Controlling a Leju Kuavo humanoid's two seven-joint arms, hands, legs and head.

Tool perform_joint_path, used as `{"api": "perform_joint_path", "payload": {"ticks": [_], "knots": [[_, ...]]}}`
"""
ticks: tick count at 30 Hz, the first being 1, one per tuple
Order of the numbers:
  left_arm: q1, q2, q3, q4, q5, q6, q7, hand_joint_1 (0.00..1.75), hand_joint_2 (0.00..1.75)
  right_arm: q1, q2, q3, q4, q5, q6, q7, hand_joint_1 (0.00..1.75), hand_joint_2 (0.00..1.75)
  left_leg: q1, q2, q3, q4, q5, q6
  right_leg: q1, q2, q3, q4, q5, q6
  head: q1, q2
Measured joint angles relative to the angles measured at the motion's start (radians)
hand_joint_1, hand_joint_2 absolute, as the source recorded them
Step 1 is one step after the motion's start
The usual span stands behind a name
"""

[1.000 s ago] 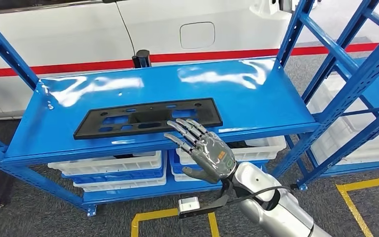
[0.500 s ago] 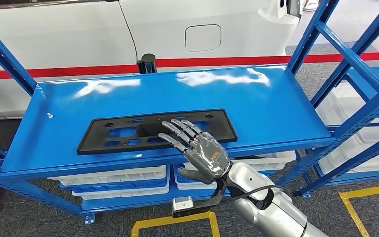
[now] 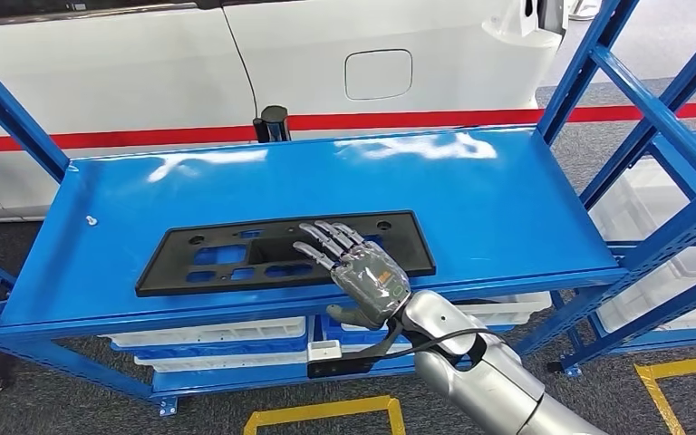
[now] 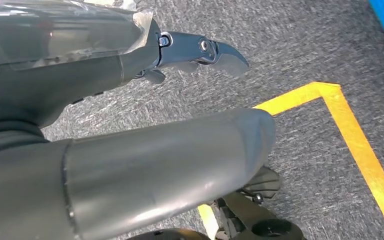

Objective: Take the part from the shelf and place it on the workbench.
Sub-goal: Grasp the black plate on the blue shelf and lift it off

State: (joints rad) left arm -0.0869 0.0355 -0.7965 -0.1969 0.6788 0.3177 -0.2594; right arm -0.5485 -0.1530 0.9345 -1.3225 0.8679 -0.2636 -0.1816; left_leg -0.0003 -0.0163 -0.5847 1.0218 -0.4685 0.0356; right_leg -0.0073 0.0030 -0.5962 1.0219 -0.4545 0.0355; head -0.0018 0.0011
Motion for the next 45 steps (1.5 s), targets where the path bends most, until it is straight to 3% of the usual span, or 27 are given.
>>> {"api": "perform_joint_path", "payload": {"ticks": [14, 25, 33, 40, 45], "knots": [[-0.007, -0.002, 0.0, -0.003, -0.006, 0.005, 0.006, 0.0, 0.0, -0.036, 0.045, 0.012, 0.186, 0.027, -0.035, 0.05, 0.0, 1.75, 0.0, 0.008, 0.011, -0.008, -0.005, -0.02, 0.001, 0.007, 0.006, 0.0, -0.006, -0.009, 0.0, 0.0], [-0.018, -0.002, 0.0, -0.003, -0.007, 0.009, 0.009, 0.0, 0.0, -0.07, 0.103, -0.005, 0.357, 0.033, -0.108, 0.087, 0.0, 1.75, 0.0, 0.014, 0.021, -0.008, -0.011, -0.021, 0.001, 0.015, 0.014, -0.001, -0.004, -0.016, 0.0, 0.0], [-0.02, -0.002, 0.002, -0.004, -0.007, 0.016, 0.01, 0.0, 0.0, -0.08, 0.162, -0.078, 0.495, 0.022, -0.147, 0.089, 0.0, 1.75, -0.001, 0.013, 0.024, -0.009, -0.025, -0.025, 0.001, 0.015, 0.014, -0.002, -0.006, -0.02, 0.0, 0.0], [-0.019, -0.001, 0.002, -0.005, -0.009, 0.021, 0.008, 0.0, 0.0, -0.072, 0.184, -0.131, 0.523, 0.029, -0.188, 0.094, 0.0, 1.75, -0.003, 0.011, 0.023, -0.009, -0.033, -0.025, -0.002, 0.011, 0.016, -0.003, -0.003, -0.022, 0.0, 0.0], [-0.017, -0.001, 0.001, -0.006, -0.014, 0.026, 0.007, 0.0, 0.0, -0.027, 0.181, -0.174, 0.474, 0.048, -0.271, 0.088, 0.0, 1.75, -0.005, 0.007, 0.021, -0.009, -0.026, -0.022, -0.003, 0.008, 0.016, -0.003, 0.008, -0.021, 0.0, 0.0]]}}
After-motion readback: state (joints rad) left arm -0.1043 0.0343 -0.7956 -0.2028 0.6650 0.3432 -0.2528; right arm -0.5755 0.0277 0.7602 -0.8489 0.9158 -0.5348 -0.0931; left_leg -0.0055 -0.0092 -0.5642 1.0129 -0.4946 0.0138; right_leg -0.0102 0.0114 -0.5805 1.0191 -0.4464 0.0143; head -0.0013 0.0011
